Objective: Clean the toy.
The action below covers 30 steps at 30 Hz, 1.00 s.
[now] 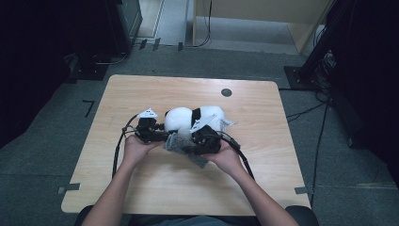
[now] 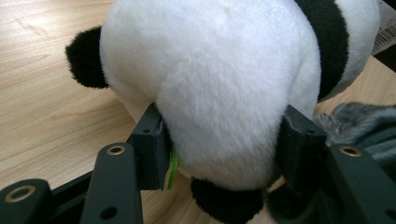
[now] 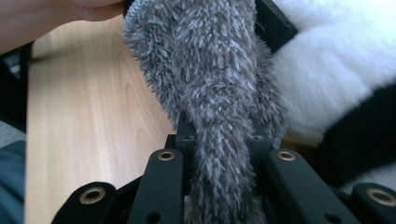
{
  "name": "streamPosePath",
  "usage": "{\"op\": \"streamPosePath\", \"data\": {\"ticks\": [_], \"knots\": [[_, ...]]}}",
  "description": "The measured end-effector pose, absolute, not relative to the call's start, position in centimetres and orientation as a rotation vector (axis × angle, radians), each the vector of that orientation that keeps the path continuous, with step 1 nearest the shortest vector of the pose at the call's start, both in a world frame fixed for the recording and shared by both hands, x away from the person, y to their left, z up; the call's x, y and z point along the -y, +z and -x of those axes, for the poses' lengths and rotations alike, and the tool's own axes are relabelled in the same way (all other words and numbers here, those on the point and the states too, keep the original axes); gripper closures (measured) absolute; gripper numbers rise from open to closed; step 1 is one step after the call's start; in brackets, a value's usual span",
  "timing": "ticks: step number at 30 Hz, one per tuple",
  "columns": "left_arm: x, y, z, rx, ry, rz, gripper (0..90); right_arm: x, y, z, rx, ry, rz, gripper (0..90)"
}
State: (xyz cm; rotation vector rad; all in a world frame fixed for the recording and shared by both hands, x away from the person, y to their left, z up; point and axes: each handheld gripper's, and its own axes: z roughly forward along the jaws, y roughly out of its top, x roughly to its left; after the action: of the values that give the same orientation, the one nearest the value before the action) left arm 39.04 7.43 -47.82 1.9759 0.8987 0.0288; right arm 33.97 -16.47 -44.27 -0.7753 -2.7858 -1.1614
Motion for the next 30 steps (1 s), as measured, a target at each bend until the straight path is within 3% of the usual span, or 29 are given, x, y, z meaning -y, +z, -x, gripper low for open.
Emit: {"op": "streamPosePath", "data": {"ticks": [12, 30], "knots": [[-7.4, -47.8, -38.9, -0.9, 0.046, -1.99, 44.5, 15.4, -45.1, -35.0, 2.834, -1.171, 0.918, 75.7], [-7.4, -47.9, -38.8, -0.902, 0.046, -1.991, 44.3, 19.8, -44.7, -34.6, 2.831, -1.196, 1.037, 75.1]]}}
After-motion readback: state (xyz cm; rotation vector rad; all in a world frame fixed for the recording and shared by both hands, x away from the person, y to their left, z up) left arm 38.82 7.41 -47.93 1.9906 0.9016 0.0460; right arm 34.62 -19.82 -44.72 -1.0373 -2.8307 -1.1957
